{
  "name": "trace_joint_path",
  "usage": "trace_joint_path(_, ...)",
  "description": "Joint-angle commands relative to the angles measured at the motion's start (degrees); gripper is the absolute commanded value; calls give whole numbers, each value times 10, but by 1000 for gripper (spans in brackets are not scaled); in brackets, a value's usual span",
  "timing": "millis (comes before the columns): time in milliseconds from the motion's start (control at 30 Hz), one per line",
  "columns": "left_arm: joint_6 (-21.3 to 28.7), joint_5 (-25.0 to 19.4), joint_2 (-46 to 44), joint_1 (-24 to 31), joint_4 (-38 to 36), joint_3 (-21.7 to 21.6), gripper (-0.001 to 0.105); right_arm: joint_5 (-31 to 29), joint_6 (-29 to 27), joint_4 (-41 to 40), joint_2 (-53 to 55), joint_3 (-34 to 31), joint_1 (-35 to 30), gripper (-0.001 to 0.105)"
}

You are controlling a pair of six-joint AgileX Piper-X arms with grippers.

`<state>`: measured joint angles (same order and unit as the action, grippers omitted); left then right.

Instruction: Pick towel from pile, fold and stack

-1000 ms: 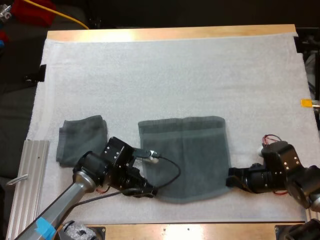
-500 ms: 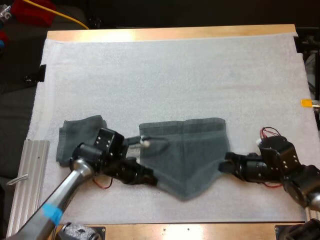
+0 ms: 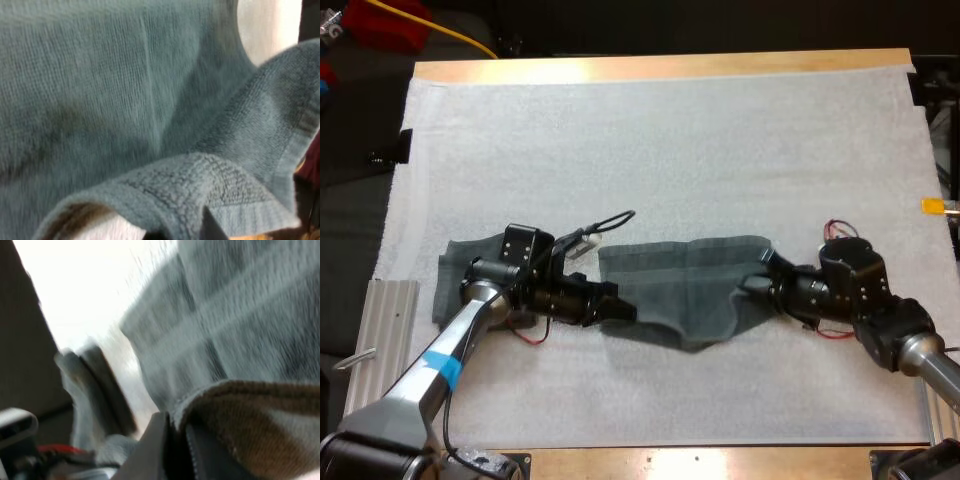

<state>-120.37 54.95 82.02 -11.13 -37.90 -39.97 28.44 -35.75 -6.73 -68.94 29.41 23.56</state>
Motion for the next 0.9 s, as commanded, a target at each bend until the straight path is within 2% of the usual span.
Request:
trace_joint_path(0,-15,8,5,0,26,-5,0,5,10,24,-5,1,-9,0)
trace_joint_path(167,-74,-8,21,0,100,-6,0,5,38,58,-40,1,-36,0)
trace_joint_path(300,-106,-60,23,0,136,-6,0,3,44,85,-67,1,-45,0)
trace_joint_path(600,-114,-163,23,0,146,-6,0,-61,51,122,-83,1,-47,0)
trace_joint_path(867,-112,-195,23,0,160,-6,0,-91,51,127,-83,1,-47,0)
